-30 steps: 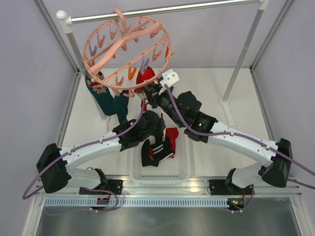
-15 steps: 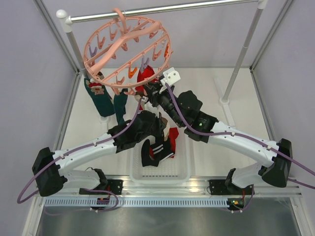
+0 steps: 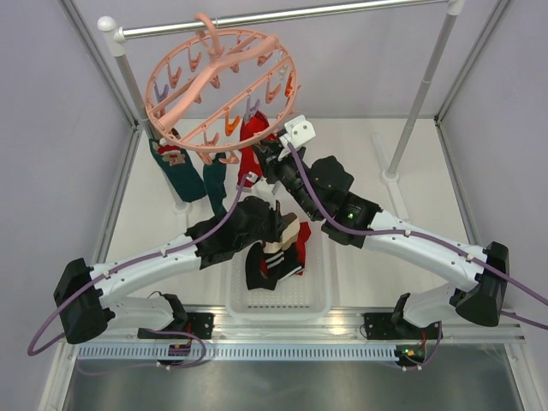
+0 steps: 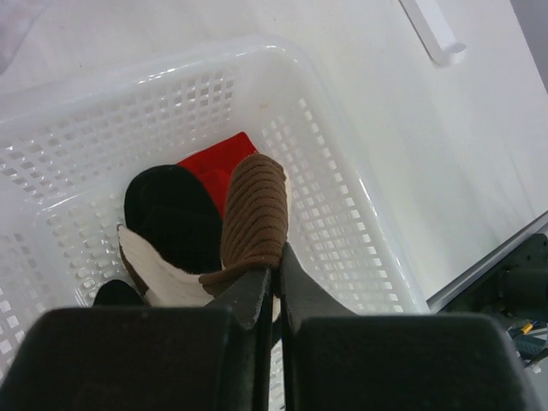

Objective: Remove the socks clipped to the hanger

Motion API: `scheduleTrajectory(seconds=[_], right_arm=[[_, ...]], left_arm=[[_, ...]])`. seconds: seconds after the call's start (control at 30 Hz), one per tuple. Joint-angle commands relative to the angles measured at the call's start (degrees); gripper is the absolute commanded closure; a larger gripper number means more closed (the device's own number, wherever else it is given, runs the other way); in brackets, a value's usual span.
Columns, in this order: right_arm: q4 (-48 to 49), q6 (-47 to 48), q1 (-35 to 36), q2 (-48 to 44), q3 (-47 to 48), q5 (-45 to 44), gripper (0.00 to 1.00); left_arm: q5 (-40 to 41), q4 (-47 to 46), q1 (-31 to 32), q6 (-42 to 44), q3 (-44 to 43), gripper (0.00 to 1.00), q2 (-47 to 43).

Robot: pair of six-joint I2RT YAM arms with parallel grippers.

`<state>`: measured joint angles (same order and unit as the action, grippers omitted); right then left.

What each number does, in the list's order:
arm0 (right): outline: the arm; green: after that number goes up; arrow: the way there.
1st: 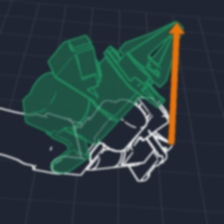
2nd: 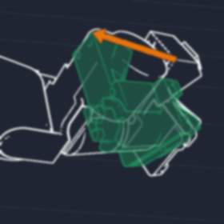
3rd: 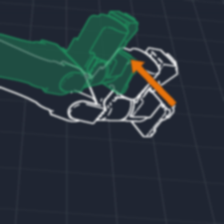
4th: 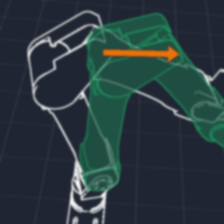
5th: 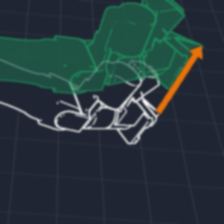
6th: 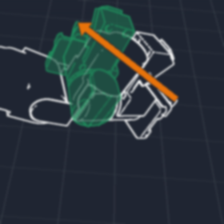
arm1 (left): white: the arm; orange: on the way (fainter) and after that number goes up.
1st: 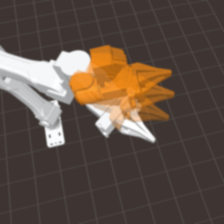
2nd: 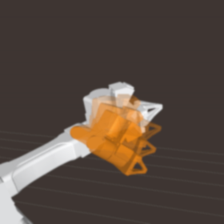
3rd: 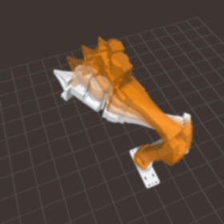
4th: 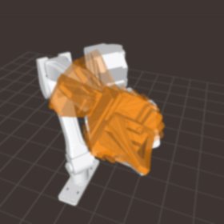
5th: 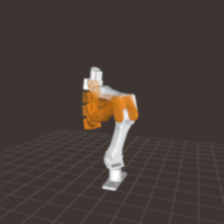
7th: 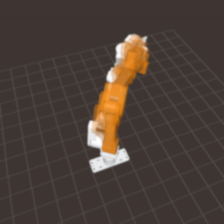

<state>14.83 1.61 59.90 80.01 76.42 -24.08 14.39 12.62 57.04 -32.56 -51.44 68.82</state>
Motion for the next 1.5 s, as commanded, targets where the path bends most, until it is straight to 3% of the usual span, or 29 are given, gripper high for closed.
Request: scheduleTrajectory(seconds=[0.0,0.07,0.17,0.2,0.33,0.73,1.03,1.27,1.47], right_arm=[[1.6,0.8,0.2,-2.0,3.1,-1.4,0.96],[1.4,0.9,0.0,-2.1,3.0,-1.5,0.96],[1.2,1.0,0.1,-2.1,3.0,-1.8,0.96],[1.1,1.0,0.1,-2.1,3.0,-1.9,0.96],[0.7,1.5,0.1,-2.2,3.0,-2.3,0.96],[-2.0,-0.4,-2.3,-2.9,2.6,-2.1,0.96],[-5.2,-7.8,-11.9,-4.0,3.1,8.8,0.95],[-6.7,-11.9,-18.4,-2.5,5.2,16.8,0.94],[-7.7,-12.3,-19.9,-1.2,7.1,19.2,0.94]], left_arm=[[-0.5,-0.2,0.2,-1.1,0.6,0.95,0.0],[-0.5,-0.2,0.2,-1.7,1.2,0.91,0.4],[-0.9,-0.4,0.2,-2.3,2.7,0.74,-0.1],[-1.9,-0.8,0.3,-2.2,3.1,0.64,-0.4],[-3.8,-2.3,0.3,-0.6,5.0,0.48,-2.7],[-12.1,-4.8,0.3,5.4,6.4,0.42,-10.3],[-18.0,-5.2,0.3,5.4,6.2,0.41,-14.6],[-16.2,-3.4,0.3,5.2,5.8,0.39,-19.2],[-9.9,-2.2,0.2,4.3,7.2,0.39,-21.9]])
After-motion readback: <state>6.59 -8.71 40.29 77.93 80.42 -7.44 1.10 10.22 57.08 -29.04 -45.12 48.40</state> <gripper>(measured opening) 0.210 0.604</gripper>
